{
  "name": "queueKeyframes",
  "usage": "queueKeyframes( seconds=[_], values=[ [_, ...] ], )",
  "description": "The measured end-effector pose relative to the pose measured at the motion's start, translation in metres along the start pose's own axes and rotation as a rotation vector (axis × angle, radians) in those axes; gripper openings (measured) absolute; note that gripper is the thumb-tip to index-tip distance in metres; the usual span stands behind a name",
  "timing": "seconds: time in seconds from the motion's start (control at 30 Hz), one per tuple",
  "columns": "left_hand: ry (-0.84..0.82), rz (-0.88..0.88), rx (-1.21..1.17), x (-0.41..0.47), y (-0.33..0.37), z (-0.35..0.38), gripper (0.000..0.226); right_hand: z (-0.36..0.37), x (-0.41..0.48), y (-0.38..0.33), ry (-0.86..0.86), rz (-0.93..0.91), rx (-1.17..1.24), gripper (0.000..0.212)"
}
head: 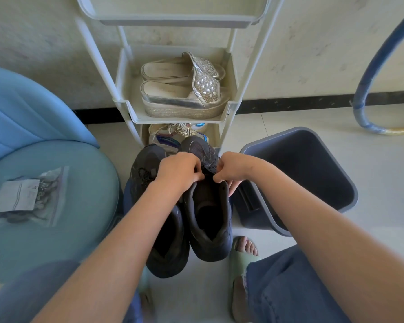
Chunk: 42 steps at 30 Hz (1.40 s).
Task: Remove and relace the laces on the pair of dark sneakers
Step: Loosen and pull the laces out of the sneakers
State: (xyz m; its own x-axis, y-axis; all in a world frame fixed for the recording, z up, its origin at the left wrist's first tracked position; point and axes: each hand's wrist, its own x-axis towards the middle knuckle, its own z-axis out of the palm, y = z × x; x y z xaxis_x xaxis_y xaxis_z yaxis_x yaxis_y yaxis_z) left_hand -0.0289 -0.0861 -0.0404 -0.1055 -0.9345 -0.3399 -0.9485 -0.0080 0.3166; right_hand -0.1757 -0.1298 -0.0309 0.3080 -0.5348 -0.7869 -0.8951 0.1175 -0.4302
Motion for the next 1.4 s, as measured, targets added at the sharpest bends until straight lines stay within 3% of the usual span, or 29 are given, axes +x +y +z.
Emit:
queueKeyframes(
  seconds=[0.07,0.17,0.23,0.33,0.4,0.47,0.5,0.6,0.67,0.8,1.03,1.17,1.27,1.4],
  values=[
    [0.14,-0.048,-0.105,0.0,0.0,0.005,0.014,-0.001,0.0,0.001,0.001,0.0,0.015,0.009],
    [0.386,-0.283,-0.542,-0.001,-0.005,0.002,0.015,-0.002,-0.002,0.001,-0.003,0.002,0.007,0.01],
    [0.457,-0.428,-0.692,0.001,-0.012,-0.005,0.021,-0.002,-0.002,0.001,-0.015,-0.002,-0.007,0.012],
    [0.306,-0.409,-0.489,0.001,-0.012,-0.011,0.02,-0.001,-0.001,-0.002,0.013,-0.032,-0.019,0.027],
    [0.186,-0.353,-0.328,-0.002,-0.005,-0.003,0.03,-0.002,0.005,-0.004,0.191,-0.1,-0.029,0.033],
    [0.142,-0.31,-0.128,-0.005,0.001,0.008,0.036,-0.001,0.015,-0.004,0.403,-0.2,-0.048,0.022],
    [0.149,-0.303,-0.062,-0.007,0.003,0.011,0.034,0.0,0.019,-0.004,0.43,-0.243,-0.05,0.019],
    [0.229,-0.28,0.062,-0.01,0.005,0.01,0.024,0.01,0.028,-0.004,0.361,-0.298,-0.129,0.018],
    [0.252,-0.27,0.117,-0.009,0.004,0.008,0.033,0.013,0.031,-0.005,0.364,-0.298,-0.204,0.017],
    [0.051,-0.302,0.208,-0.013,0.007,0.009,0.059,0.014,0.033,-0.009,0.374,-0.293,-0.225,0.02],
    [0.127,-0.272,0.132,-0.025,0.01,0.014,0.037,0.016,0.029,-0.011,0.411,-0.371,-0.287,0.017],
    [0.122,-0.323,-0.072,-0.025,0.01,0.015,0.028,0.025,0.029,-0.017,0.497,-0.378,-0.444,0.009],
    [0.086,-0.36,-0.155,-0.024,0.01,0.014,0.028,0.028,0.028,-0.02,0.573,-0.372,-0.52,0.014],
    [0.179,-0.373,-0.216,-0.027,0.009,0.018,0.029,0.032,0.031,-0.022,0.595,-0.372,-0.561,0.016]
  ],
)
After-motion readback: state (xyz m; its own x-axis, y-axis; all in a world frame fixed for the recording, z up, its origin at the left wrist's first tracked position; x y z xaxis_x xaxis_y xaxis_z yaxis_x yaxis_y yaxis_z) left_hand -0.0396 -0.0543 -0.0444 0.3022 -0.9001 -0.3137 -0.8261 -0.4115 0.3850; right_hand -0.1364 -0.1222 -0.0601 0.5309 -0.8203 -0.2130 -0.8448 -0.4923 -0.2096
